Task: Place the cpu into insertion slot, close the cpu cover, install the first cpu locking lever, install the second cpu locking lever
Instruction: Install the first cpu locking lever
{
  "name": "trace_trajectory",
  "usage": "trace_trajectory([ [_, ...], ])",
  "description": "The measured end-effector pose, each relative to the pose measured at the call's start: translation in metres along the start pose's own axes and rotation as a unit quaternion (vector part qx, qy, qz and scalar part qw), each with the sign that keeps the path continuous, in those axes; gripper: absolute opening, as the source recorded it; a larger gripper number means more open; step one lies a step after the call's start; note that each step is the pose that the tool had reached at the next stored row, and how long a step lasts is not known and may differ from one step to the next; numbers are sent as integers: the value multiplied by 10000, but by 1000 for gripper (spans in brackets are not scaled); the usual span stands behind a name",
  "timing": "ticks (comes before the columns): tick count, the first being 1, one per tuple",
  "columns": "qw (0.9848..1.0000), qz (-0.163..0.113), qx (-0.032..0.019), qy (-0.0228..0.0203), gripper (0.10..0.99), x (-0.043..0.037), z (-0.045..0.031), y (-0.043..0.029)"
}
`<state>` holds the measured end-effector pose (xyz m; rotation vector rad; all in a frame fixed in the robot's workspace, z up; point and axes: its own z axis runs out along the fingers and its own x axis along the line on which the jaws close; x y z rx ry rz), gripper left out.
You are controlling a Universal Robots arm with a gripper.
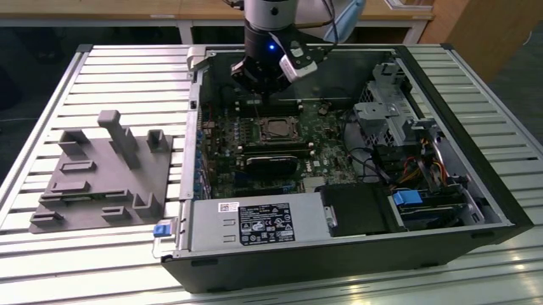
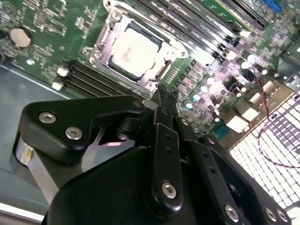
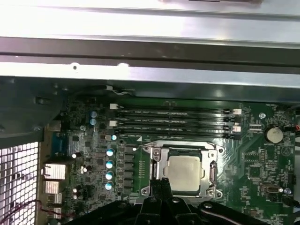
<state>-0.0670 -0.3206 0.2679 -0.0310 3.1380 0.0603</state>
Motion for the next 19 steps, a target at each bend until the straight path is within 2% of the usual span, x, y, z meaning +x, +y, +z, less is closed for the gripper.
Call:
trace_trajectory([
  [3,10000,-2,-5,-73,106,87,9,5],
  [5,10000,-2,-10,-96,106,128,20,13],
  [11,9999,9,-9,-108,106,215,57,96],
  [14,9999,14,-10,-118,106,278,79,113],
  [19,9999,15,-10,-124,106,320,111,146],
])
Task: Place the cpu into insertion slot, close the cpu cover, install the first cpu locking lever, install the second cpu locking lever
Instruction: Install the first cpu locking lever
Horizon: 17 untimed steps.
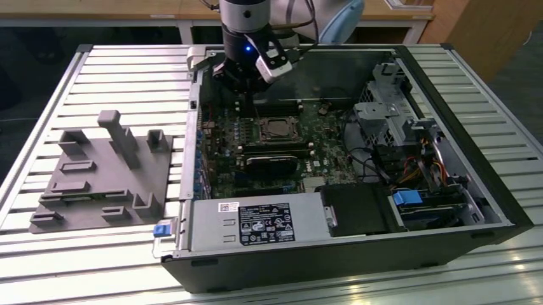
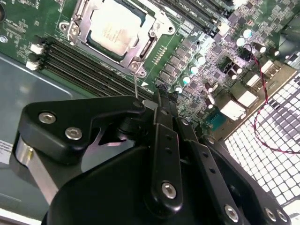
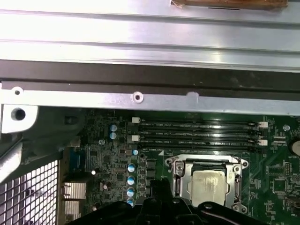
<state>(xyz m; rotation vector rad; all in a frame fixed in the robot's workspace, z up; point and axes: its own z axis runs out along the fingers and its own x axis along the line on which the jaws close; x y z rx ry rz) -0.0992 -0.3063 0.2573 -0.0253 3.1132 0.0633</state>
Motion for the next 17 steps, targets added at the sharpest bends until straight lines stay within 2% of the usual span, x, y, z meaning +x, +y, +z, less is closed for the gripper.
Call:
trace_trajectory([
  [4,10000,0,0,-2,106,15,18,22],
  [17,10000,0,0,-2,106,24,23,31],
])
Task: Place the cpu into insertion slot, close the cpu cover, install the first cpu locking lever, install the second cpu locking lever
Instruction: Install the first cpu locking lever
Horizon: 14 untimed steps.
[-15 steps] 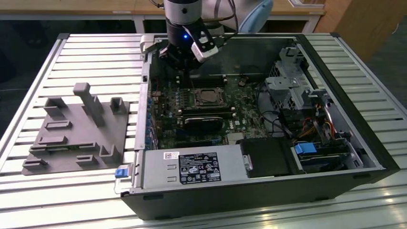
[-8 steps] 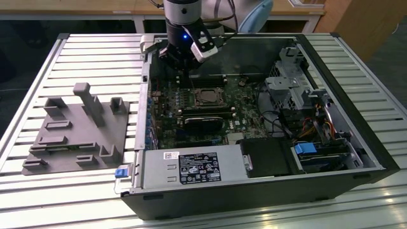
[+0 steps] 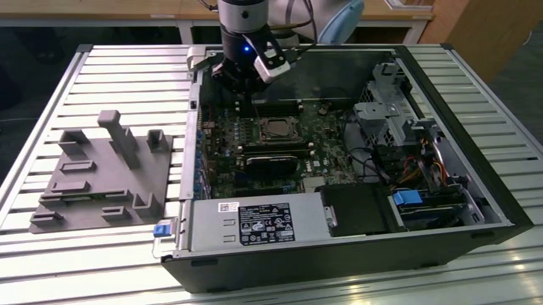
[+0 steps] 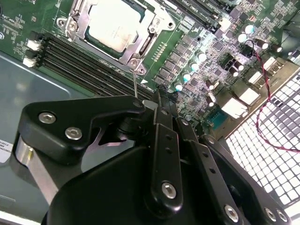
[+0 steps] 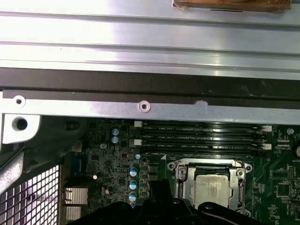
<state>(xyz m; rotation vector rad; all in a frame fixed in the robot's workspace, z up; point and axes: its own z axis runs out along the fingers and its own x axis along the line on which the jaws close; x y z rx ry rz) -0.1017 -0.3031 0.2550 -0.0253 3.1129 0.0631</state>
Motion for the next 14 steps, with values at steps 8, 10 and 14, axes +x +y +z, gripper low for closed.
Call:
trace_trajectory([
  [8,10000,0,-1,-1,106,4,7,84],
  [10,10000,0,0,0,106,4,9,100],
  [14,10000,0,0,0,106,-15,13,110],
])
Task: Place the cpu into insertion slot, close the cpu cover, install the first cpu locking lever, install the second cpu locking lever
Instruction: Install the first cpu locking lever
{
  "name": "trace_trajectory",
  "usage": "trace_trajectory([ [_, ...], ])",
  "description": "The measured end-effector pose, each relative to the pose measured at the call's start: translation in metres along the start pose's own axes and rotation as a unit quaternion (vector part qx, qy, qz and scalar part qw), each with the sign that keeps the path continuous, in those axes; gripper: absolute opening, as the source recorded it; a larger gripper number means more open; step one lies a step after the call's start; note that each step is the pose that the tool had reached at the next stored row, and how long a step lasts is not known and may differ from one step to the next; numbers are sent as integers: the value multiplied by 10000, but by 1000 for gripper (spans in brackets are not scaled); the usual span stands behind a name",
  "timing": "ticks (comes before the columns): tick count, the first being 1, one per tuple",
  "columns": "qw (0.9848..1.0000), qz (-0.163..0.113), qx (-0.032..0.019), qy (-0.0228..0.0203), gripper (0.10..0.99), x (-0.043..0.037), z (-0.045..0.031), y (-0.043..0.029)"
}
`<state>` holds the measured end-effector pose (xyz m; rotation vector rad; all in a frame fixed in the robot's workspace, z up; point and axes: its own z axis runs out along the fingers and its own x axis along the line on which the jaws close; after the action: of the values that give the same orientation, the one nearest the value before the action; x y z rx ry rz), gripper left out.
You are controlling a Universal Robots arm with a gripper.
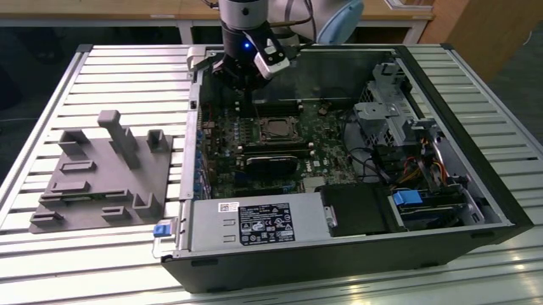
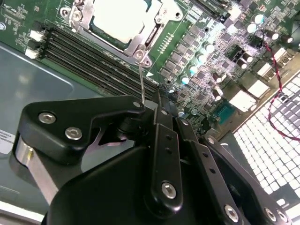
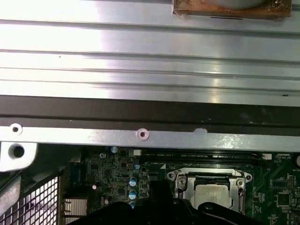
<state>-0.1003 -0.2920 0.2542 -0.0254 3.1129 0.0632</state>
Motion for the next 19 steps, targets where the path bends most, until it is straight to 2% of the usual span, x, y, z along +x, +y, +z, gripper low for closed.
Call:
trace_trajectory([
  [10,10000,5,0,0,106,-169,14,-2],
  [13,10000,5,1,0,106,-199,15,-2],
  [19,10000,5,0,0,106,-207,16,-3],
])
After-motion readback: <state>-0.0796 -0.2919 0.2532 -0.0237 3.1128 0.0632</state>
